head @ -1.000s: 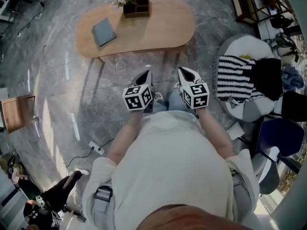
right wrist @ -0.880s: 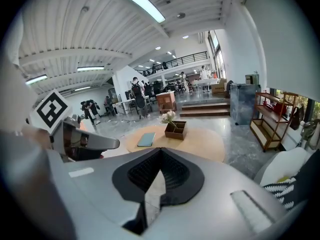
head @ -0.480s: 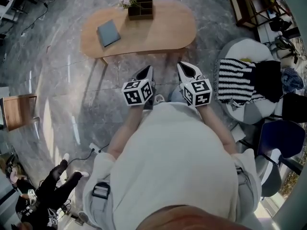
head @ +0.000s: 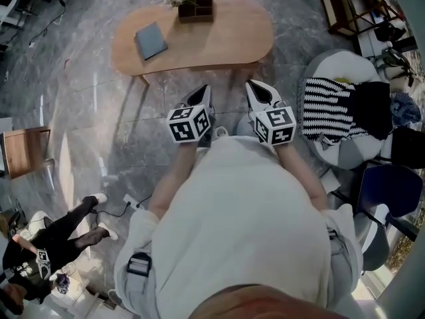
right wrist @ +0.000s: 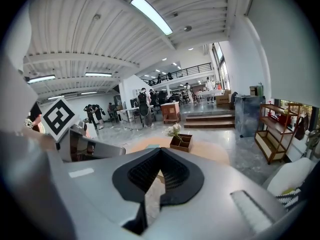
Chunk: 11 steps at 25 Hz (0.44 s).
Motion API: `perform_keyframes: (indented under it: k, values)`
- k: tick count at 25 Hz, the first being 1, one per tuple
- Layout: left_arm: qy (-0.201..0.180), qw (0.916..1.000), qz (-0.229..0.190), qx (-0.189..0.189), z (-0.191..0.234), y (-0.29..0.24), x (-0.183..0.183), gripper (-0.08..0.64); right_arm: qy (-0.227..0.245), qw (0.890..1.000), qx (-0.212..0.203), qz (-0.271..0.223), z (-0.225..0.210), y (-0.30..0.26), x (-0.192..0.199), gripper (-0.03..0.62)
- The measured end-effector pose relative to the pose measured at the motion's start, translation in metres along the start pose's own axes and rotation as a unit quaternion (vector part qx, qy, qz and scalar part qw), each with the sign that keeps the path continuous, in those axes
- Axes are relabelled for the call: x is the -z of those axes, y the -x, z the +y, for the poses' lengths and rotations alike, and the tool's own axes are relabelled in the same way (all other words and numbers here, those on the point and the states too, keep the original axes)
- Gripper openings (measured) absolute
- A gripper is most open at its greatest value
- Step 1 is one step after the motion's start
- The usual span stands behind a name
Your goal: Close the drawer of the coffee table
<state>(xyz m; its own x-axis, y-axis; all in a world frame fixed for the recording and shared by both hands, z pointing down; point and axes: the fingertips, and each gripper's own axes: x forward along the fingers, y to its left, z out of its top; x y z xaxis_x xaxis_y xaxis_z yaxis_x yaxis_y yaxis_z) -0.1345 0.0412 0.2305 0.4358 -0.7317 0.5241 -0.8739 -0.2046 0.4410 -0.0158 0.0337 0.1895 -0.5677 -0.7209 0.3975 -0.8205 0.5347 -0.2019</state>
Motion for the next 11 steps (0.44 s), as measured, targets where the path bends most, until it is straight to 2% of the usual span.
perform_keyframes:
  k: [11]
  values:
    - [-0.004,1.0,-0.004,0.002,-0.0021,0.0074,0.0036,0.002,0.008,1.0,-0.003,-0.008,0.0065,0.0067,0.0023,0.0]
